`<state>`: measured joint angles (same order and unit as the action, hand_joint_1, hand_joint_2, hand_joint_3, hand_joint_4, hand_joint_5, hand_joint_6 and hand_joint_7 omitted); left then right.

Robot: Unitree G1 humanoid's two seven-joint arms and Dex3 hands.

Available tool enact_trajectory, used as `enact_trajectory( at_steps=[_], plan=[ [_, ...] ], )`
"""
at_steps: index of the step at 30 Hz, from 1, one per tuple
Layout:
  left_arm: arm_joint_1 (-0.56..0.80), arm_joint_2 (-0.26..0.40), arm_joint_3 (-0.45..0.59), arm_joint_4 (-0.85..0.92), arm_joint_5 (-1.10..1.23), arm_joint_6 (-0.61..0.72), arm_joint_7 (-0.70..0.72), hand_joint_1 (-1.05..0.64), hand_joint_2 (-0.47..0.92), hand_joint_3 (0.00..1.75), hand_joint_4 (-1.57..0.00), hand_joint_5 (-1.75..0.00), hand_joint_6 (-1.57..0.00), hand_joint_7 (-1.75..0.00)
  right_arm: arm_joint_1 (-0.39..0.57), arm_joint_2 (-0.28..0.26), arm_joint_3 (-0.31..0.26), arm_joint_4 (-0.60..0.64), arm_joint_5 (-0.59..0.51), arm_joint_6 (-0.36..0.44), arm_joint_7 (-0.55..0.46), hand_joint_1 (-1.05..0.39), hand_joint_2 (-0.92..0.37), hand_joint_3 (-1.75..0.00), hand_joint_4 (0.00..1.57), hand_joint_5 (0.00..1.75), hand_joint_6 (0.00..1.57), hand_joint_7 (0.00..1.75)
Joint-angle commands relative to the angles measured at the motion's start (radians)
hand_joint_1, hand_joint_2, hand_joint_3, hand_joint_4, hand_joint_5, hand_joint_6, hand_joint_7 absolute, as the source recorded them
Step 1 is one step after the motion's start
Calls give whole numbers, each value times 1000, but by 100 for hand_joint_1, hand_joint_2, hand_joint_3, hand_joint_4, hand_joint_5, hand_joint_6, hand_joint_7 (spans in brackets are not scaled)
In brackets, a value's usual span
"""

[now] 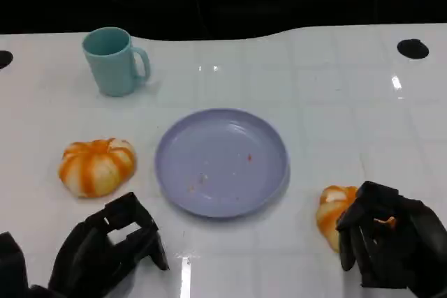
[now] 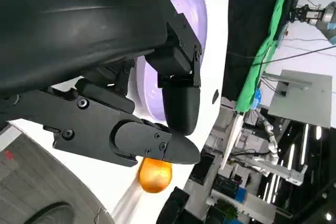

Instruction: Grasp the bread from the table and place it into the plate.

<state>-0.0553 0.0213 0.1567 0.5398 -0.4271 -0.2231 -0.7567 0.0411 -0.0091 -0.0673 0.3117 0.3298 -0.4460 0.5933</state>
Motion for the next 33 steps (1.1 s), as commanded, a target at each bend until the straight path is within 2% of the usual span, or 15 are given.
enact_trajectory(
  at_steps=[1, 15, 18, 20, 22, 23, 25, 26, 27, 28, 30, 33],
  plan=[
    [-3, 17, 6, 3, 3, -5, -8, -62, 92, 10, -69, -175, -65, -144, 1, -9, -1, -11, 3, 6, -5, -30, -47, -129, 100, 175, 98, 147],
    [0, 19, 5, -2, 8, -5, -3, -64, 92, 10, -68, -175, -65, -144, -1, -10, -3, -5, 6, 0, 1, -30, -47, -127, 100, 175, 99, 147],
    [2, 16, 5, -5, 6, -6, -2, -63, 92, 10, -69, -175, -65, -144, -2, -11, -4, -2, 8, -8, 6, -30, -47, -127, 98, 175, 97, 146],
    [1, 16, 5, -4, 6, -6, -2, -63, 92, 10, -69, -175, -65, -144, -5, -12, -7, -2, 18, -10, 17, -31, -48, -125, 94, 175, 91, 140],
    [1, 16, 5, -6, 5, -4, -1, -63, 92, 10, -69, -175, -65, -144, -7, -10, -11, -3, 30, -13, 28, -34, -56, -108, 86, 166, 80, 125],
    [0, 15, 7, -5, -1, 2, -6, -63, 92, 10, -69, -175, -65, -144, -14, -12, -13, 7, 31, -45, 45, -35, -59, -102, 84, 164, 77, 122],
    [-1, 15, 9, -4, -9, 8, -12, -62, 92, 9, -69, -175, -64, -143, -25, -14, -15, 27, 32, -96, 73, -34, -68, -86, 69, 161, 62, 121],
    [-1, 15, 9, -2, -6, 4, -10, -61, 92, 9, -69, -175, -65, -143, -34, -19, -17, 41, 25, -137, 88, -34, -70, -84, 67, 160, 60, 121],
    [-2, 16, 9, -1, -5, 3, -9, -62, 92, 9, -69, -175, -65, -143, -42, -23, -20, 53, 19, -169, 96, -37, -74, -73, 58, 157, 52, 122],
    [-2, 17, 9, 2, -4, 1, -9, -62, 92, 10, -69, -175, -65, -143, -49, -27, -21, 66, 14, -200, 103, -41, -82, -55, 51, 153, 45, 123],
    [-2, 18, 8, 1, 1, -2, -4, -62, 92, 10, -69, -175, -65, -143, -60, -32, -23, 82, 14, -245, 114, -45, -90, -37, 45, 151, 41, 125],
    [-1, 20, 6, 0, 9, -8, 1, -63, 92, 10, -69, -175, -65, -143, -71, -40, -21, 100, 19, -300, 131, -47, -92, -32, 42, 149, 38, 125]
  ],
)
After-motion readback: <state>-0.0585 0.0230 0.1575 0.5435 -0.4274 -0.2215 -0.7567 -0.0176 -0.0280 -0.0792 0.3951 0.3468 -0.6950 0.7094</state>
